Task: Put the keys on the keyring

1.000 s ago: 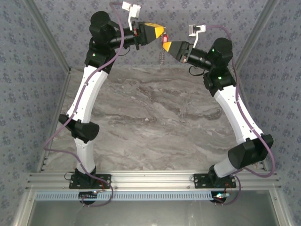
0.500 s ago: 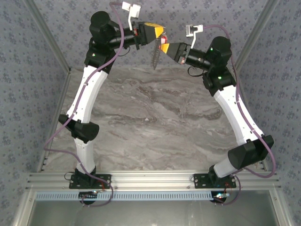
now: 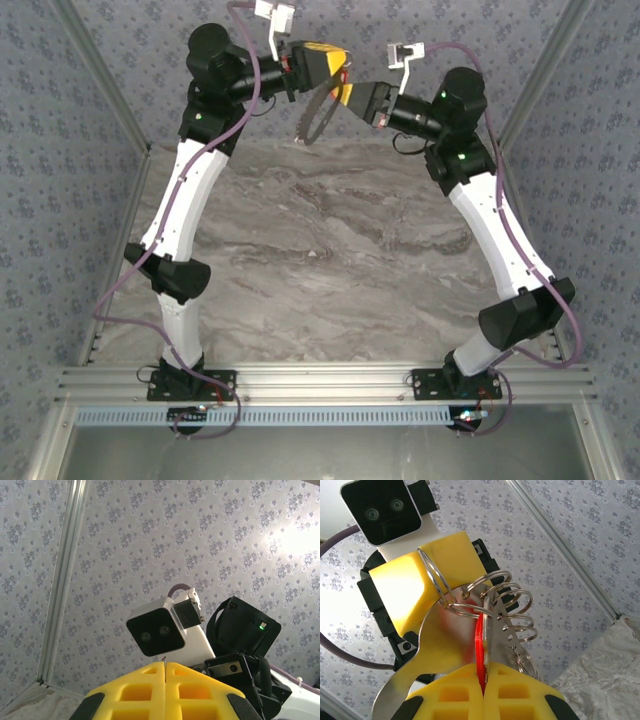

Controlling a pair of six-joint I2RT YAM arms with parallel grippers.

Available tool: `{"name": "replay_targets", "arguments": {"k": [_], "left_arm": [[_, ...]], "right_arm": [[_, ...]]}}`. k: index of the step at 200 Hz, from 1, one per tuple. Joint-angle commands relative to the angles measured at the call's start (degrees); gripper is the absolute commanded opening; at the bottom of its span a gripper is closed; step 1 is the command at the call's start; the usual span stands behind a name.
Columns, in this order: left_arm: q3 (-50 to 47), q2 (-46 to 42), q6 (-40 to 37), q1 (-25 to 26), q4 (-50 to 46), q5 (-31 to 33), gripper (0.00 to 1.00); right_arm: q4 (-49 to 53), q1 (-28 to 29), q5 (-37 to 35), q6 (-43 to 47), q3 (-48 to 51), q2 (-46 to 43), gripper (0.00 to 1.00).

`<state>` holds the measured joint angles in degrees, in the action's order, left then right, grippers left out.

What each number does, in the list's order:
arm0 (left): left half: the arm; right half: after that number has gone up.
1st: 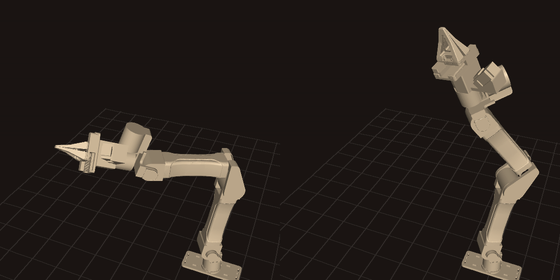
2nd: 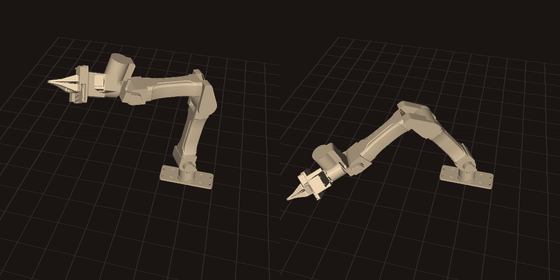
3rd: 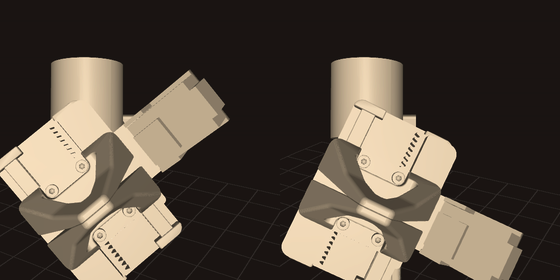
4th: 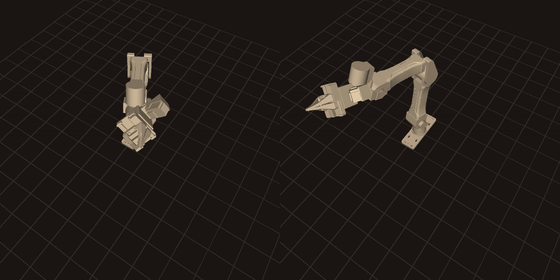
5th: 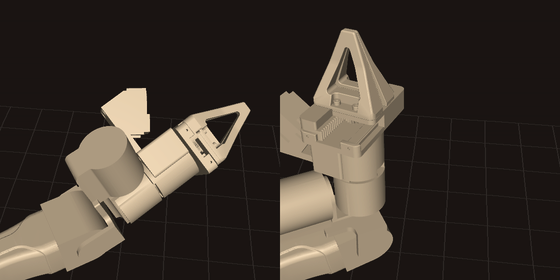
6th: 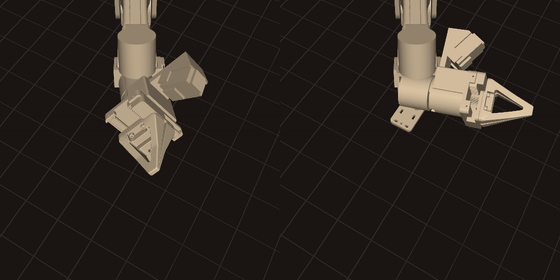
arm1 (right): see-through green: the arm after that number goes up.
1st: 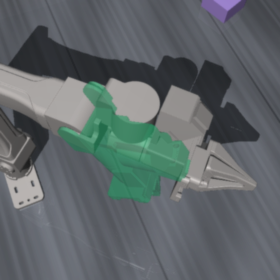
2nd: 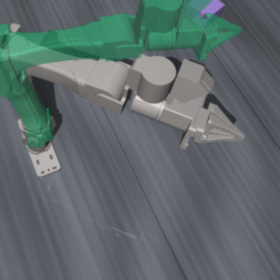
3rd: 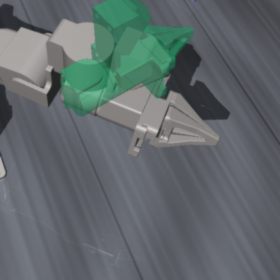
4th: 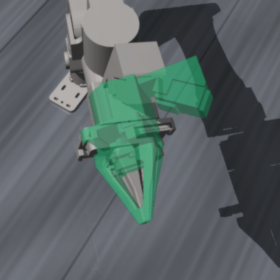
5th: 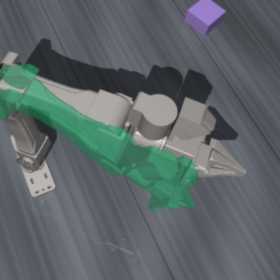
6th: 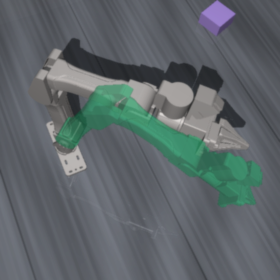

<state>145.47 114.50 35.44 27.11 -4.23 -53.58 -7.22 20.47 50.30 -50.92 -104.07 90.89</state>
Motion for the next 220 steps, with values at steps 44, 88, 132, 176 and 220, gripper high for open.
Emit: {"name": "replay_targets", "arguments": {"k": [44,88,132,176,220], "left_arm": [[1.7,-0.6,3.1,1.1,4.9,-0.7,0.00],[1.7,-0.1,4.2,1.2,6.0,-1.0,0.00],[1.8,0.4,5.0,1.2,7.3,-0.8,0.00],[2.0,1.2,7.2,0.9,10.1,-0.6,0.00],[2.1,2.8,12.8,0.2,16.4,-0.6,0.00]], "right_arm": [[-0.1,3.3,4.1,0.7,-5.0,3.5,0.00],[1.5,3.1,7.4,1.2,-6.2,4.5,0.00],[0.3,-0.7,9.0,-0.6,-3.9,3.0,0.18],[-0.8,-7.5,9.0,-1.9,3.6,-2.3,0.40],[-1.1,-14.4,7.9,-2.3,6.9,-6.3,0.40]]}}
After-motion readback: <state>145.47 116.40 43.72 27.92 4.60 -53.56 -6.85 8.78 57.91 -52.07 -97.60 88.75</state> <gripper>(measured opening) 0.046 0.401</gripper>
